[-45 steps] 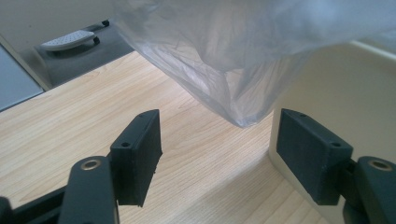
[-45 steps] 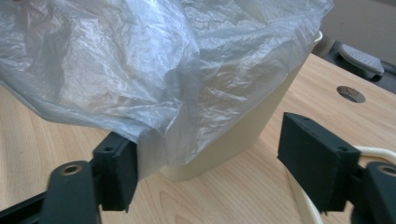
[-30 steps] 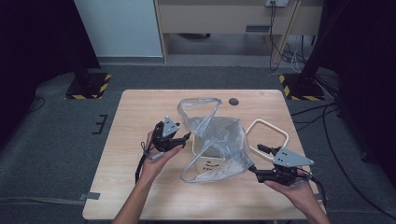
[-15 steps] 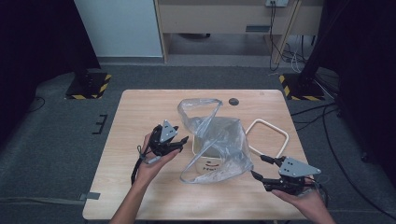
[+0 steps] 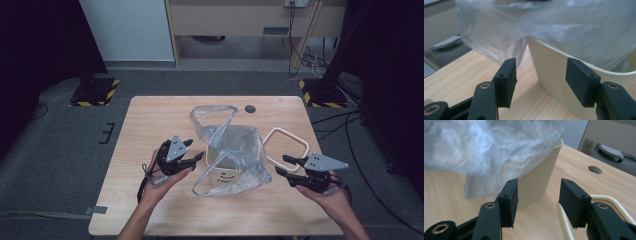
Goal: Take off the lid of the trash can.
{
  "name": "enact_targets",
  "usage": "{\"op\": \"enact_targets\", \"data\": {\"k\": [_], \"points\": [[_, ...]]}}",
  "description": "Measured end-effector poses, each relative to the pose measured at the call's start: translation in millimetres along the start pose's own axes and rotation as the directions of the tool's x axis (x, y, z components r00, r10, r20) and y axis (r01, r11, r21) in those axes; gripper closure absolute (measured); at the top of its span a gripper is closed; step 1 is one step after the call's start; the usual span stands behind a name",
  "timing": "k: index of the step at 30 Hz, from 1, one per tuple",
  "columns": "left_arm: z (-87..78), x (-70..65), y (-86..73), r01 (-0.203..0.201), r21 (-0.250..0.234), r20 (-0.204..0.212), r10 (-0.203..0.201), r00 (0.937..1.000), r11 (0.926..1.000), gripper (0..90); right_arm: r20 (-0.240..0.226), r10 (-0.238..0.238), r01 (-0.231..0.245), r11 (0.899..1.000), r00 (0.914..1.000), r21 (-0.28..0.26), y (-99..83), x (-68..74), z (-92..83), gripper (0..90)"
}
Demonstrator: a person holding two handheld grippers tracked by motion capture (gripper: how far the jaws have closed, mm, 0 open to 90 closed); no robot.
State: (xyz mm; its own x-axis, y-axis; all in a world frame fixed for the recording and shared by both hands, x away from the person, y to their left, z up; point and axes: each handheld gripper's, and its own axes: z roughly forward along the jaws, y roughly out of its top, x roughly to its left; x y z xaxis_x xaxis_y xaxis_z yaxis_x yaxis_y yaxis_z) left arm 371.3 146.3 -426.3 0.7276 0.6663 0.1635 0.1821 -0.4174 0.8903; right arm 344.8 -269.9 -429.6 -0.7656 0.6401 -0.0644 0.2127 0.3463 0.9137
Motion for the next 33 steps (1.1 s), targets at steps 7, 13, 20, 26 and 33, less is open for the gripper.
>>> {"op": "enact_targets", "data": {"k": [7, 13, 20, 26, 33], "points": [[-4.0, -8.6, 7.6, -0.011, -0.022, 0.041, 0.012, 0.9991, 0.9997, 40.3, -0.018, 0.018, -0.018, 1.0, 0.9997, -0.013, 31.0, -8.9, 22.6, 42.5], [-2.3, -16.4, 16.6, -0.023, -0.035, 0.061, 0.025, 0.9978, 0.9991, 38.8, -0.065, 0.024, -0.025, 1.0, 0.9976, -0.011, 51.3, -6.9, 42.3, 34.2], [3.9, -21.9, 20.8, -0.016, -0.031, 0.095, 0.019, 0.9953, 0.9994, 38.0, -0.088, -0.013, 0.009, 0.999, 0.996, -0.046, 65.3, 4.5, 54.3, 31.1], [3.9, -26.0, 26.7, -0.023, -0.036, 0.11, 0.027, 0.9935, 0.9991, 37.8, -0.138, -0.042, 0.033, 0.997, 0.9896, -0.066, 78.1, 10.6, 67.1, 27.3], [2.0, -26.3, 27.2, -0.031, -0.043, 0.125, 0.036, 0.9915, 0.9986, 38.0, -0.18, -0.066, 0.058, 0.997, 0.9815, -0.054, 84.1, 15.5, 81.5, 30.1]]}}
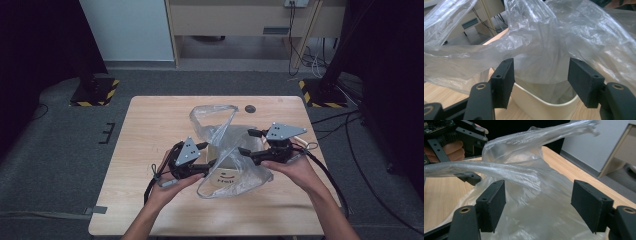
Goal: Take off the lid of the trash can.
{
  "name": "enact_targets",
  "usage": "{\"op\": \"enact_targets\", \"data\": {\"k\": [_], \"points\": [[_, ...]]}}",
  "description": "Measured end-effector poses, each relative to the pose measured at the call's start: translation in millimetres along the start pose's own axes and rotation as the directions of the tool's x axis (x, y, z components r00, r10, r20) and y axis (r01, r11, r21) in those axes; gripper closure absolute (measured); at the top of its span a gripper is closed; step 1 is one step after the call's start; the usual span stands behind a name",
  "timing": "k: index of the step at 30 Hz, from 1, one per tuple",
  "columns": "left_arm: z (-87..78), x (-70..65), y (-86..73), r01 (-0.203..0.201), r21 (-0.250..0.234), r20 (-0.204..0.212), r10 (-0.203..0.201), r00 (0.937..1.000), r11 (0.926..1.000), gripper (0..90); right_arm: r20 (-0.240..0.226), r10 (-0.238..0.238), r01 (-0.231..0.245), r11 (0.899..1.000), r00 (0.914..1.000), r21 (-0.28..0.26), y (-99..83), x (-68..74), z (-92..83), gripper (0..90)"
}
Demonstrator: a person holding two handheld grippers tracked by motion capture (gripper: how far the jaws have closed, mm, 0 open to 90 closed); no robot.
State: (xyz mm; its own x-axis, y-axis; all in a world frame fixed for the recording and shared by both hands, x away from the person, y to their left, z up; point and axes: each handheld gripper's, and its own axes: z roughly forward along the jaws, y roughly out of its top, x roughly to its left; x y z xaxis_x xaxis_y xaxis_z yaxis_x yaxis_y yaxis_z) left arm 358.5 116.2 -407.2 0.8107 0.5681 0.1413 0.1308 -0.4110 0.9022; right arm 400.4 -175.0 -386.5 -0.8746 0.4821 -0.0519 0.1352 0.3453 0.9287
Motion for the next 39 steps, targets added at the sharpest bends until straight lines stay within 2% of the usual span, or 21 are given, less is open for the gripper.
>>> {"op": "enact_targets", "data": {"k": [1, 2, 6, 10, 15, 16, 17, 19, 20, 21, 23, 24, 25, 26, 28, 31, 36, 39], "points": [[-0.1, -0.1, 0.2, 0.001, -0.003, 0.005, -0.001, 1.0, 1.0, 38.0, 0.0, 0.0, 0.0, 1.0, 1.0, 0.0, 0.0, 0.0, 0.0, 30.1], [0.3, -0.6, 0.2, -0.004, -0.009, 0.022, 0.004, 0.9997, 0.9999, 37.9, -0.009, -0.004, 0.004, 1.0, 0.9999, 0.002, 0.5, 0.7, 3.9, 36.1], [1.7, -2.7, 0.5, -0.011, -0.013, 0.039, 0.012, 0.9992, 0.9999, 37.3, -0.018, -0.021, 0.021, 1.0, 0.9996, -0.005, 1.2, 3.0, 6.7, 57.6], [5.3, -4.7, 2.1, -0.012, -0.018, 0.048, 0.013, 0.9988, 0.9998, 37.3, -0.034, -0.02, 0.02, 1.0, 0.9992, 0.014, 0.2, 4.3, 7.9, 73.4], [12.0, -6.2, 4.9, -0.013, -0.026, 0.05, 0.015, 0.9986, 0.9996, 38.8, -0.042, -0.02, 0.021, 1.0, 0.9989, 0.013, 0.1, 5.3, 9.2, 83.2], [13.5, -6.1, 5.0, -0.021, -0.021, 0.045, 0.022, 0.9987, 0.9996, 40.3, -0.041, -0.018, 0.019, 1.0, 0.999, 0.014, 0.0, 4.5, 9.4, 85.5], [16.3, -5.8, 5.2, -0.008, -0.022, 0.047, 0.009, 0.9988, 0.9997, 43.4, -0.039, -0.008, 0.008, 1.0, 0.9992, 0.016, -0.3, 3.1, 10.0, 87.8], [17.0, -5.8, 5.4, -0.006, -0.024, 0.048, 0.007, 0.9988, 0.9997, 45.5, -0.041, -0.002, 0.003, 1.0, 0.9992, 0.016, -0.3, 2.4, 10.3, 88.4], [17.3, -6.6, 5.6, -0.011, -0.023, 0.043, 0.012, 0.999, 0.9997, 52.4, -0.041, 0.002, -0.001, 1.0, 0.9992, 0.014, -0.3, 2.2, 10.7, 89.0], [17.6, -7.6, 5.8, -0.02, -0.021, 0.039, 0.021, 0.999, 0.9996, 52.4, -0.041, 0.002, -0.001, 1.0, 0.9992, 0.014, -0.3, 2.2, 10.7, 89.0], [17.9, -9.4, 6.1, -0.029, -0.023, 0.023, 0.03, 0.9993, 0.9993, 61.6, -0.036, 0.002, -0.002, 1.0, 0.9993, 0.012, -0.3, 2.0, 10.9, 89.5], [18.1, -9.8, 6.4, -0.027, -0.024, 0.019, 0.028, 0.9994, 0.9993, 70.1, -0.022, 0.008, -0.008, 1.0, 0.9997, 0.015, -0.1, 0.6, 10.7, 89.9], [18.2, -9.7, 6.5, -0.026, -0.022, 0.014, 0.026, 0.9996, 0.9994, 70.1, -0.022, 0.008, -0.008, 1.0, 0.9997, 0.015, -0.1, 0.6, 10.7, 89.9], [18.4, -9.4, 6.3, -0.024, -0.021, 0.009, 0.024, 0.9997, 0.9995, 78.2, -0.007, 0.015, -0.015, 1.0, 0.9999, 0.013, 0.5, -1.8, 9.5, 90.0], [18.8, -8.0, 5.8, -0.011, -0.018, 0.004, 0.011, 0.9999, 0.9998, 83.4, 0.003, 0.025, -0.025, 1.0, 0.9997, 0.014, 0.9, -4.6, 9.0, 90.0], [15.3, -5.7, 4.1, 0.022, -0.036, 0.015, -0.021, 0.9997, 0.9991, 87.5, 0.027, 0.031, -0.031, 0.999, 0.9992, 0.009, 1.8, -7.9, 6.7, 90.0], [8.4, -4.9, -0.5, 0.031, -0.024, 0.006, -0.031, 0.9995, 0.9992, 89.4, 0.059, 0.038, -0.038, 0.999, 0.9975, -0.002, 3.6, -16.2, 0.7, 90.0], [-3.2, -5.0, -7.5, 0.051, -0.017, 0.002, -0.051, 0.9987, 0.9986, 89.9, 0.086, 0.051, -0.051, 0.999, 0.995, -0.002, 3.7, -25.8, -4.5, 90.0]]}}
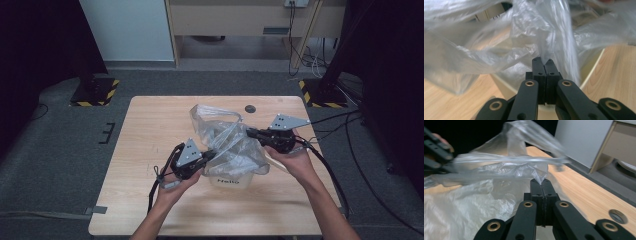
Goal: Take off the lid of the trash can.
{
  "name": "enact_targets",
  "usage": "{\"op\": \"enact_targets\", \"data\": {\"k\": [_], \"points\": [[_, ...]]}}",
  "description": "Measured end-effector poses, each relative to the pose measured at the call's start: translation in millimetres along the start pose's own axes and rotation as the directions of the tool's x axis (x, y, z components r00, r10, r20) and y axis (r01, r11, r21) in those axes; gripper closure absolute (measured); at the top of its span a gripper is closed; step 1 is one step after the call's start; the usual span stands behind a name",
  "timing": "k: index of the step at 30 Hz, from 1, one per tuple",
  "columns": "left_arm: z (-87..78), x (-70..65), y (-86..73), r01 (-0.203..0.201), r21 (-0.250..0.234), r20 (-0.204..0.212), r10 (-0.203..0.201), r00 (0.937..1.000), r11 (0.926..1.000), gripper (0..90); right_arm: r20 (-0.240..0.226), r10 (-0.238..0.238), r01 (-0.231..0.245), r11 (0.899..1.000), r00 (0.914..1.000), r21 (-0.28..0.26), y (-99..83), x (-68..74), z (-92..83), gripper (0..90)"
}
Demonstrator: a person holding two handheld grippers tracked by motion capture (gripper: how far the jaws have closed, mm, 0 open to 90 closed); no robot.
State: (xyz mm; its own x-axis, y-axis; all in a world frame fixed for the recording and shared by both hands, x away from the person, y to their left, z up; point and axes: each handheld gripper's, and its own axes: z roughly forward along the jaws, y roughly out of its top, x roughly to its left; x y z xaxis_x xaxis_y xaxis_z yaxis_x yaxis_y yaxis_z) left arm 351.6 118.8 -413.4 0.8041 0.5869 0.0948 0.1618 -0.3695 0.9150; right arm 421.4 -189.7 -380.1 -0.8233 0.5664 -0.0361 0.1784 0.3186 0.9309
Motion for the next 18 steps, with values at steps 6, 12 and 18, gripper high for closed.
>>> {"op": "enact_targets", "data": {"k": [6, 12, 18], "points": [[-17.0, 0.0, -9.0, 0.022, -0.019, 0.001, -0.022, 0.9998, 0.9996, 90.0, 0.048, 0.021, -0.021, 1.0, 0.9986, 0.009, -3.5, -14.8, -2.4, 90.0], [-25.1, -2.8, -16.8, 0.009, 0.005, 0.005, -0.009, 0.9999, 0.9999, 90.0, 0.085, 0.052, -0.052, 0.999, 0.995, -0.002, -10.5, -25.4, -6.6, 90.0], [-26.2, -4.6, -23.3, 0.006, 0.033, 0.008, -0.006, 0.9999, 0.9994, 90.0, 0.128, 0.077, -0.081, 0.996, 0.9888, 0.029, -25.4, -36.5, -8.2, 90.0]]}}
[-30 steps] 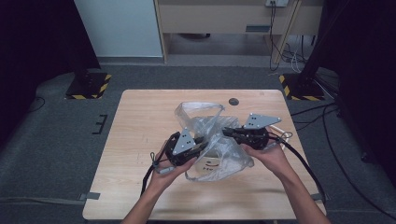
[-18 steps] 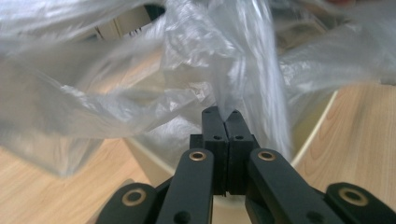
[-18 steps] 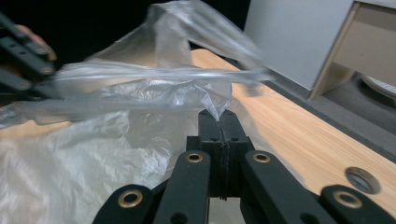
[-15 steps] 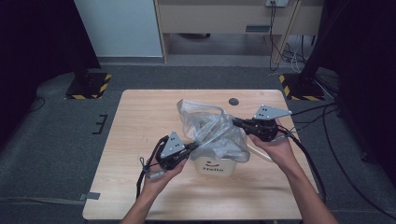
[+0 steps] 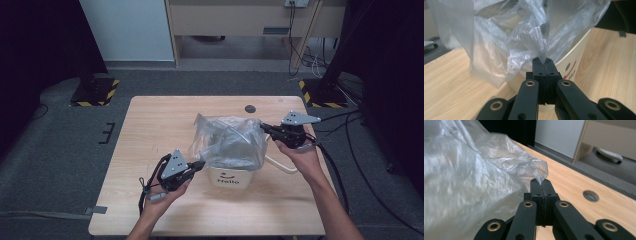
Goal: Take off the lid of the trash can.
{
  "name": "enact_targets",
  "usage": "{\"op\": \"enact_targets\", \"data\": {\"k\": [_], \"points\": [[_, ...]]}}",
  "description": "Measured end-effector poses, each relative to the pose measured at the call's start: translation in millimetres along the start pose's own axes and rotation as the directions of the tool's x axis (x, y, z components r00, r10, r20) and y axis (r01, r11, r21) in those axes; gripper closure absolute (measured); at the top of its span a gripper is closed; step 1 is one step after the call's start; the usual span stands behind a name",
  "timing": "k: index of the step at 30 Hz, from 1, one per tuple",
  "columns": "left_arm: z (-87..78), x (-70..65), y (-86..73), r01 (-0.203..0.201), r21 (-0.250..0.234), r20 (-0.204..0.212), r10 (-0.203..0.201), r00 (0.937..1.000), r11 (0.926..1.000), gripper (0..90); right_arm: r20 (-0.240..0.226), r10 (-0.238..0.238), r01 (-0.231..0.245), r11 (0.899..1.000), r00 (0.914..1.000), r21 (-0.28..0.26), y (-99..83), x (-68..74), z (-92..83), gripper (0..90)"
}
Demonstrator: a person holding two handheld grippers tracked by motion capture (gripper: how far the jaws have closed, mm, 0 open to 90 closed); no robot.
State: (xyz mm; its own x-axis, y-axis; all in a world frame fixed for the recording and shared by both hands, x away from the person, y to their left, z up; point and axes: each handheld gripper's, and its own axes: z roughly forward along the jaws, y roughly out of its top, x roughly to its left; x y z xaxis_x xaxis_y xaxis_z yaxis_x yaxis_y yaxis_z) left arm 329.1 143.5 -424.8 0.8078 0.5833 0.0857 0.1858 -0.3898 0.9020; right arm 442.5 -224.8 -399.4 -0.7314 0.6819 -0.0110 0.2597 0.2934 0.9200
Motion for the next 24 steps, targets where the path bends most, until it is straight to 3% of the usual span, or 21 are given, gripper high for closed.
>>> {"op": "enact_targets", "data": {"k": [9, 15, 24], "points": [[7.3, -1.2, -9.7, 0.003, 0.052, 0.018, -0.004, 0.9998, 0.9986, 90.0, 0.036, 0.019, -0.021, 0.998, 0.9992, 0.062, -12.7, -7.6, 7.5, 90.0], [19.7, -7.3, -13.9, -0.033, 0.091, 0.017, 0.031, 0.9994, 0.9954, 90.0, 0.042, 0.015, -0.019, 0.994, 0.999, 0.109, -19.3, -6.6, 18.8, 90.0], [23.3, -7.3, -16.7, -0.015, 0.078, 0.037, 0.012, 0.9992, 0.9968, 90.0, 0.016, 0.018, -0.02, 0.992, 0.9997, 0.126, -24.4, -1.9, 27.2, 90.0]]}}
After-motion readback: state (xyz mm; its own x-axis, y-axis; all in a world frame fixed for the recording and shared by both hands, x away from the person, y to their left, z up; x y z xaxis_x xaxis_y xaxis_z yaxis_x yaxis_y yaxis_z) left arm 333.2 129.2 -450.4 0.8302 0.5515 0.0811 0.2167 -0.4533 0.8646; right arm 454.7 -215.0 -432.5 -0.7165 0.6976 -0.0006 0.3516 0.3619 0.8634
